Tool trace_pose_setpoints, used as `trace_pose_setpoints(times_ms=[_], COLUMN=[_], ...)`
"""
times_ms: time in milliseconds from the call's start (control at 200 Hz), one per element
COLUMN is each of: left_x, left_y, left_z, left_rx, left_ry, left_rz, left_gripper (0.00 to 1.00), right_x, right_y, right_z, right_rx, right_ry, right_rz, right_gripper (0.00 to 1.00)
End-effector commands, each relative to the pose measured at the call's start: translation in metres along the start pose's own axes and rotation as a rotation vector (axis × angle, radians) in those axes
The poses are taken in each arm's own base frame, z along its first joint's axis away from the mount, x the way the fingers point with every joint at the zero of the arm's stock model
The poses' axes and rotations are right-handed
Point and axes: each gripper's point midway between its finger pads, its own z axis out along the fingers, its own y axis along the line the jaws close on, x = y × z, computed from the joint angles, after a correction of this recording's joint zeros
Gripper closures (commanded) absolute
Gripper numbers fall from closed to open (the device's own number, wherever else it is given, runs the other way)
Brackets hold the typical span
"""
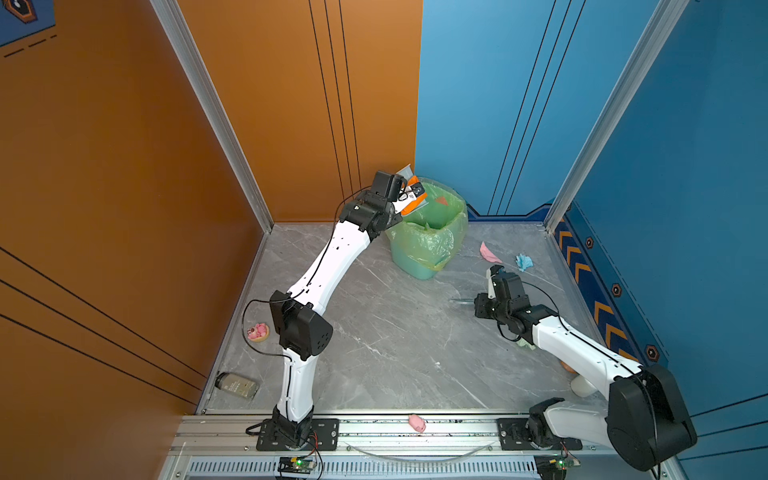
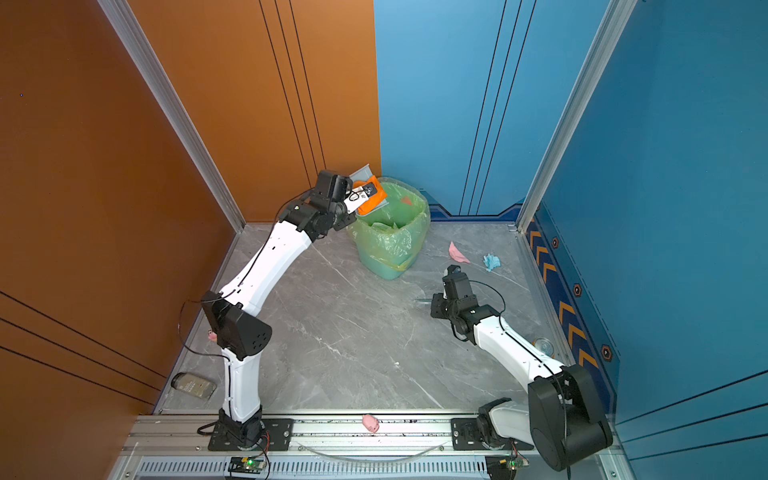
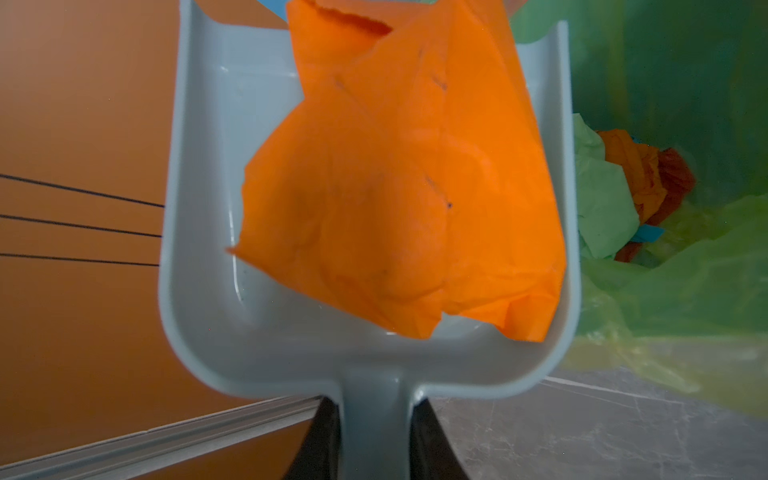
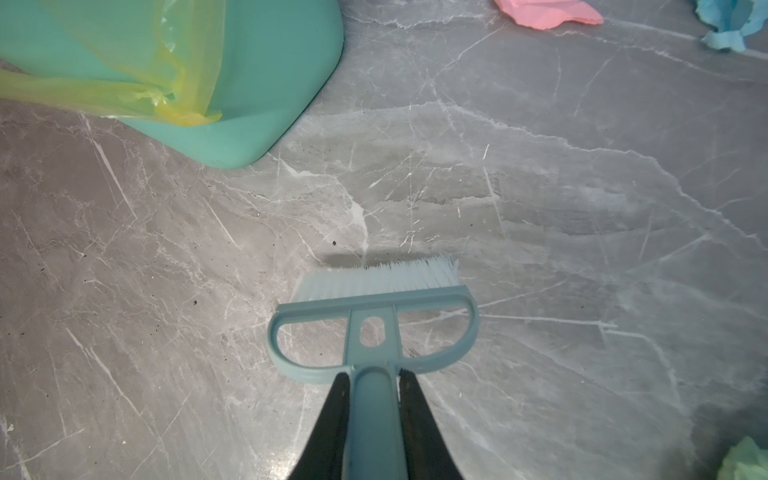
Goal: Sweep away the paper scraps from the table
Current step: 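Tip the dustpan with the left gripper to drop the orange scrap into the bin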
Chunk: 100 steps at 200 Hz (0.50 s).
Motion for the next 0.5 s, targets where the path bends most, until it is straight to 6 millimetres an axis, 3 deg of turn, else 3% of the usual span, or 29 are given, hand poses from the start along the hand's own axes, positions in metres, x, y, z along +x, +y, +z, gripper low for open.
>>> trace_pose_setpoints(times_ms=[0, 496], left_x=[-0.013, -0.024], left_y=[0.012, 0.011], left_z=[-0.002, 0.005], left_rx=[-0.067, -0.144], left_ry=[-0.019, 0.007], left_rz=[0.064, 0.236], left_gripper=[1.0, 1.0], right_x=[-0.002, 0.001], right_y=[0.0, -0.002], right_z=[-0.002, 0.002], right_rx=[-0.004, 0.003], right_ry=[-0.011, -0.004], right_rz=[0.018, 0.015], right_gripper=[1.0, 1.0])
